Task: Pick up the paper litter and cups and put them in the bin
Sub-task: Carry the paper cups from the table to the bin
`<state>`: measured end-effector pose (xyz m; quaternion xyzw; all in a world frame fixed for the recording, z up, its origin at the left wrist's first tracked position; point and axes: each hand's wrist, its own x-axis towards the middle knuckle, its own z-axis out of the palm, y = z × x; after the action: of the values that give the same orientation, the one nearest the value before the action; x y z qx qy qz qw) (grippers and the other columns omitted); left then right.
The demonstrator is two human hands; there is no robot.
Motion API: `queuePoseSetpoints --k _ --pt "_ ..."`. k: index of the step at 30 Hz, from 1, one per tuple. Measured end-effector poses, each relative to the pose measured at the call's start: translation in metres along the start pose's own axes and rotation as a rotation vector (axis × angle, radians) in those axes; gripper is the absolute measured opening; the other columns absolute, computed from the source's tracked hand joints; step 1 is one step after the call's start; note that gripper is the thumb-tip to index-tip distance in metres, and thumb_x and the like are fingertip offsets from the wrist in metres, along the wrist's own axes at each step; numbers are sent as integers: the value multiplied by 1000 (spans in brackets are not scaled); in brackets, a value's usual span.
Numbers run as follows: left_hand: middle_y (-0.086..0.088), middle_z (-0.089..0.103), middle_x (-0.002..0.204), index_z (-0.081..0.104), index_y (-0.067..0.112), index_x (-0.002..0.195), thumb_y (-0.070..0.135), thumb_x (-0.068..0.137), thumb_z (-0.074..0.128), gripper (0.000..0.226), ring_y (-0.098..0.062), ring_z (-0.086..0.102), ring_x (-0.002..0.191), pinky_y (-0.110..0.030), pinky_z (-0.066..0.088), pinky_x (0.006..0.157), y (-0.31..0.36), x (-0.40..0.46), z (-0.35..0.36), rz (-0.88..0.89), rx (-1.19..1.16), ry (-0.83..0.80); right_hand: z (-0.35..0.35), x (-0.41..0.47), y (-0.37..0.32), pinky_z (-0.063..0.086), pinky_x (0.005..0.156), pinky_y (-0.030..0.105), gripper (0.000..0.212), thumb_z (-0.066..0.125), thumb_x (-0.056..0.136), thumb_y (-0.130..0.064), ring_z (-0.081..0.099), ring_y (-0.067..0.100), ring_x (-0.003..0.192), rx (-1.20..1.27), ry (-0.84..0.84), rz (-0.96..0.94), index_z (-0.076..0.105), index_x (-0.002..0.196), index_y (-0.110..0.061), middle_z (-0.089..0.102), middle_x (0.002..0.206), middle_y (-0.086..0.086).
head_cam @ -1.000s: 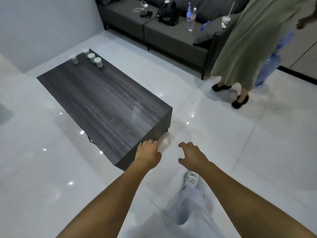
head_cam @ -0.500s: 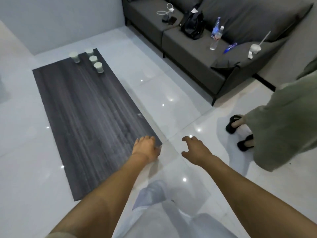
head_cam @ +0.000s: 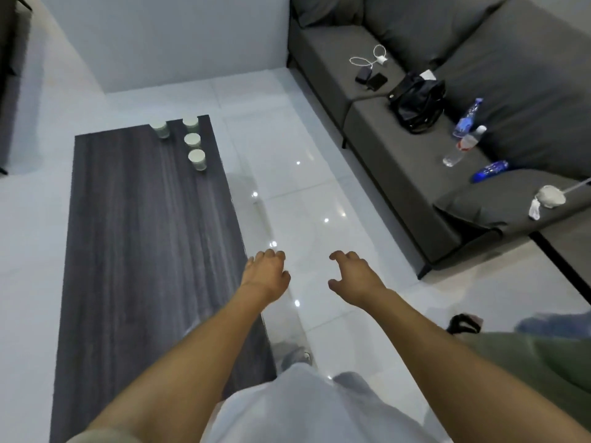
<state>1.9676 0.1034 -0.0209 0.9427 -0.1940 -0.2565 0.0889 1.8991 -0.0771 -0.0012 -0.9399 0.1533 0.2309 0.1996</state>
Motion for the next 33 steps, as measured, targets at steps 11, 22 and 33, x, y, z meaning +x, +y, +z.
queuePoseSetpoints --k 11,22,33 --pt "-9 49 134 42 12 138 30 97 46 45 -28 45 123 -38 36 105 36 152 -69 -169 -66 30 -106 175 17 47 92 40 56 55 91 -24 42 29 121 -85 -118 -151 33 143 -19 38 138 9" --pt "-8 51 133 44 15 137 32 96 47 45 -27 49 119 -38 39 102 65 306 -142 -271 -125 101 -212 341 19 46 87 38 56 53 91 -21 40 29 122 -160 -166 -233 32 143 -19 38 138 8" --pt "-9 53 129 48 13 131 30 93 49 42 -28 48 119 -39 38 101 -50 404 -215 -426 -176 118 -244 494 -95 46 88 39 56 54 90 -20 41 29 121 -233 -218 -351 32 143 -19 39 137 9"
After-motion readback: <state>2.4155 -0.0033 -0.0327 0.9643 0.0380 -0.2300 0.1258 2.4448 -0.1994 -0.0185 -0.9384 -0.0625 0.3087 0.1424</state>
